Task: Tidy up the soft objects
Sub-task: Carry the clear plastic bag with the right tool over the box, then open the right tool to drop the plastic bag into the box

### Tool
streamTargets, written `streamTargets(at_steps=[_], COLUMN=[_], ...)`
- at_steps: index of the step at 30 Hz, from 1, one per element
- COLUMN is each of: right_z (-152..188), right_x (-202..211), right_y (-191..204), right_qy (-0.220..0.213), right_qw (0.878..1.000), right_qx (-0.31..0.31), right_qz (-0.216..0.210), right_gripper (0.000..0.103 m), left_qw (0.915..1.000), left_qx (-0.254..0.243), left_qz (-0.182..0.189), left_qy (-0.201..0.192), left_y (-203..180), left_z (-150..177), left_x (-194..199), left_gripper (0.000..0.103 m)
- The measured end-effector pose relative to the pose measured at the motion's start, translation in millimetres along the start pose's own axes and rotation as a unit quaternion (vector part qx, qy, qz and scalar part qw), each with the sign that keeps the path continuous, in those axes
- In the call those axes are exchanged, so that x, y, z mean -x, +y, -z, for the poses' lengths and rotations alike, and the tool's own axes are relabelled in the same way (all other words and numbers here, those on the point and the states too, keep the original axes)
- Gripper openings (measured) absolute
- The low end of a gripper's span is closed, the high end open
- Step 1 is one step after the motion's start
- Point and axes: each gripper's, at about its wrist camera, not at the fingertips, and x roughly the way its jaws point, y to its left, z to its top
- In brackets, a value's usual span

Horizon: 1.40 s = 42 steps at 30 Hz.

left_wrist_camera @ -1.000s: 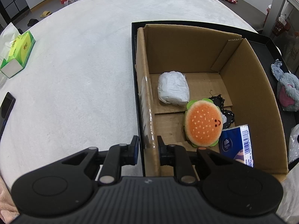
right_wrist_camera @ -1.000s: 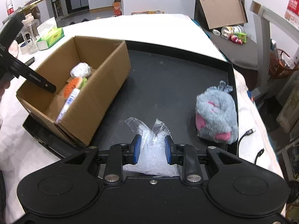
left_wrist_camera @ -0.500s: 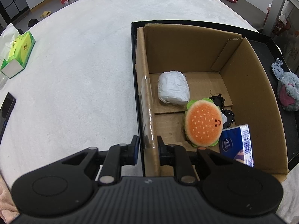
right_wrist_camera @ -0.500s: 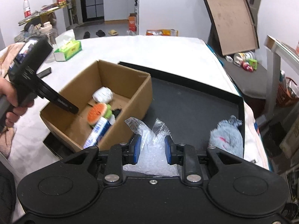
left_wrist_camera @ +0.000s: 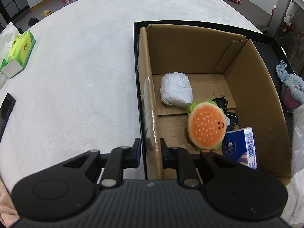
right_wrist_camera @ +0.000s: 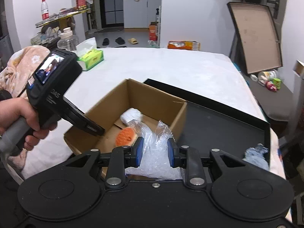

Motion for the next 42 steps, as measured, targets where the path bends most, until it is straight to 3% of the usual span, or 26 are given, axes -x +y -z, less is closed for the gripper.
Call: streamTargets(at_steps=[27, 33, 35, 42], right_z=[-27, -27, -27, -29], right_x=[-39, -44, -43, -43], right_y=[40, 38, 39, 41], right_qy=[0.004, 0.012, 0.008, 0.009], right_qw=[0.998, 0.999, 0.999, 0.999], right_qx=[0.020, 0.002, 0.005, 0.008], right_qz=[-0.051, -0.053, -0.053, -0.049], right_gripper=[0.028, 0.038, 0.048, 0.052], left_qw=[0.9999, 0.9999, 0.9998, 0.9998], left_qx=[-0.004, -0.005, -0.003, -0.004], left_qz=[0.011, 0.015, 0.016, 0.017], left_qy=[0.004, 0.006, 0.005, 0.006], left_y=[3, 4, 5, 6], left_z=[0, -1, -1, -1], left_x=[0, 0, 1, 0], left_gripper=[0.017, 0.018, 0.018, 0.018])
